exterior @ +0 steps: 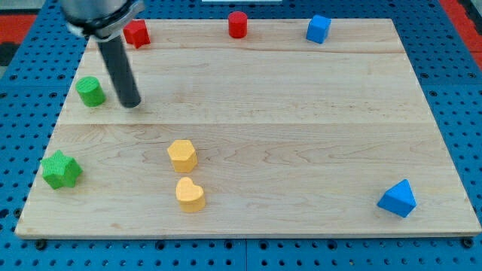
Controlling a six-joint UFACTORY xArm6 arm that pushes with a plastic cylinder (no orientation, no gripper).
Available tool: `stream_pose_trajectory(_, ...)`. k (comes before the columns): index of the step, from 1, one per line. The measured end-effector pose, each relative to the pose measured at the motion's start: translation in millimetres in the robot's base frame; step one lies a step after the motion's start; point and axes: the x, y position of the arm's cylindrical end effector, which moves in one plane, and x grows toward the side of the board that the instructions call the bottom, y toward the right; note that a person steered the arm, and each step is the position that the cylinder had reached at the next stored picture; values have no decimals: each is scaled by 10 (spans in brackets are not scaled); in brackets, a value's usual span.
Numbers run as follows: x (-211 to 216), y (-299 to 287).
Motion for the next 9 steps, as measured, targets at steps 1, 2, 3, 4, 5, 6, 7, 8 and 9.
stream_pose_trajectory(1, 558, 46)
stream_pose_trajectory(2, 991, 216)
stream_pose_trajectory(3, 1084, 679)
stream_pose_trajectory(4, 1263, 373)
stream_pose_trajectory(5, 1872, 818)
stream_pose_trajectory(6, 1856, 1804)
stream_pose_trajectory(7, 1545, 1922)
stream_pose_trajectory(8, 2005, 1863)
stream_pose_trajectory(9, 1882, 720)
